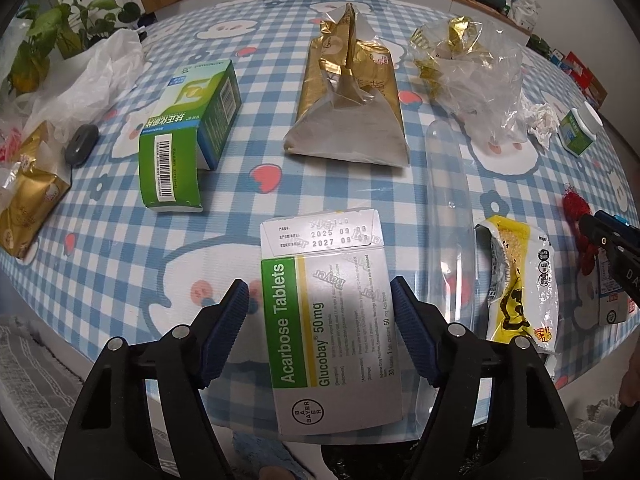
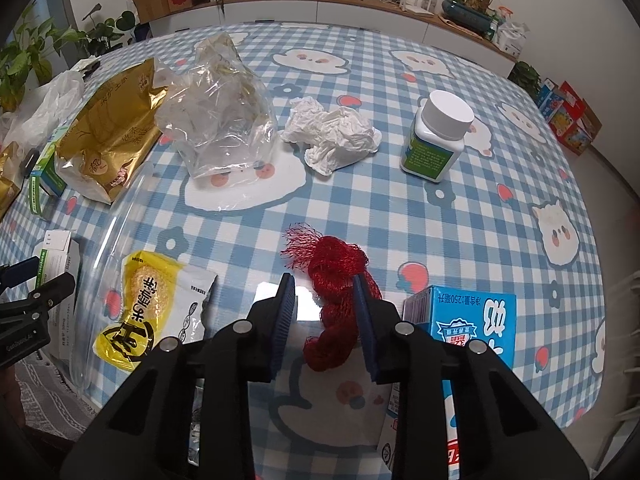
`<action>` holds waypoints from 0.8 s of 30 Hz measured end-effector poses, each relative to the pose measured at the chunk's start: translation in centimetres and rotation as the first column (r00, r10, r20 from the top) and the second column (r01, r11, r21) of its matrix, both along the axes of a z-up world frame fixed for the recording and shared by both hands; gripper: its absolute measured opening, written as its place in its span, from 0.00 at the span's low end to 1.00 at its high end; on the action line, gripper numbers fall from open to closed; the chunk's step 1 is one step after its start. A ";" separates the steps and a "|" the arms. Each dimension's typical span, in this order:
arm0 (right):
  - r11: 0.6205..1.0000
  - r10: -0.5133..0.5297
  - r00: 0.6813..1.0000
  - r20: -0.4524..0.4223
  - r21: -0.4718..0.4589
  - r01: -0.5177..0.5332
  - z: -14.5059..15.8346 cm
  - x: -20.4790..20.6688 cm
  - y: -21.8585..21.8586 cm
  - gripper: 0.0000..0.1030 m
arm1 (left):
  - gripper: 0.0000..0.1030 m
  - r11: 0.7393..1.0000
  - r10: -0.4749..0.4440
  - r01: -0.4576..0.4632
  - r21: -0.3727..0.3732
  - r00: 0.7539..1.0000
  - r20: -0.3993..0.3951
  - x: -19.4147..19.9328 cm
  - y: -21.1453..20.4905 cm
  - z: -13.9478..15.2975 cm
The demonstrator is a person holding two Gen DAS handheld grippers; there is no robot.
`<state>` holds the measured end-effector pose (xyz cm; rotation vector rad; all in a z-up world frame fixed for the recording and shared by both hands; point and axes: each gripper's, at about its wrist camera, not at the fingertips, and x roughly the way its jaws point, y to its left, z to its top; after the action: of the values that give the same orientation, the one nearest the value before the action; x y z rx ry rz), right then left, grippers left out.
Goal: Collect trash
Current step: 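Grasp the red mesh net with the right tool while the left tool grasps the Acarbose Tablets box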
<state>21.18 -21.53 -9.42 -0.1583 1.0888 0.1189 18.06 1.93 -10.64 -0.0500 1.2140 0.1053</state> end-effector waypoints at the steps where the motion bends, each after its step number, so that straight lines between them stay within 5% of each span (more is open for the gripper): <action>1: 1.000 -0.001 1.000 -0.003 -0.002 0.001 -0.1 0.1 0.0 0.26 | 0.65 1.000 -0.001 0.001 -0.005 1.000 -0.005 0.0 0.0 -0.1; 11: 1.000 -0.013 1.000 -0.012 -0.009 0.013 -0.7 0.4 -0.3 0.10 | 0.60 1.000 -0.020 0.020 0.004 1.000 -0.020 -0.2 -0.5 -0.4; 24: 0.999 -0.034 0.999 0.018 0.010 0.034 0.4 -0.1 -0.8 0.08 | 0.59 1.000 -0.013 0.013 0.008 1.000 0.005 -0.6 -0.1 0.6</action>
<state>21.12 -22.35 -9.07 -0.1322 1.0722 0.0916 17.46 1.82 -10.08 -0.0355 1.2085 0.0991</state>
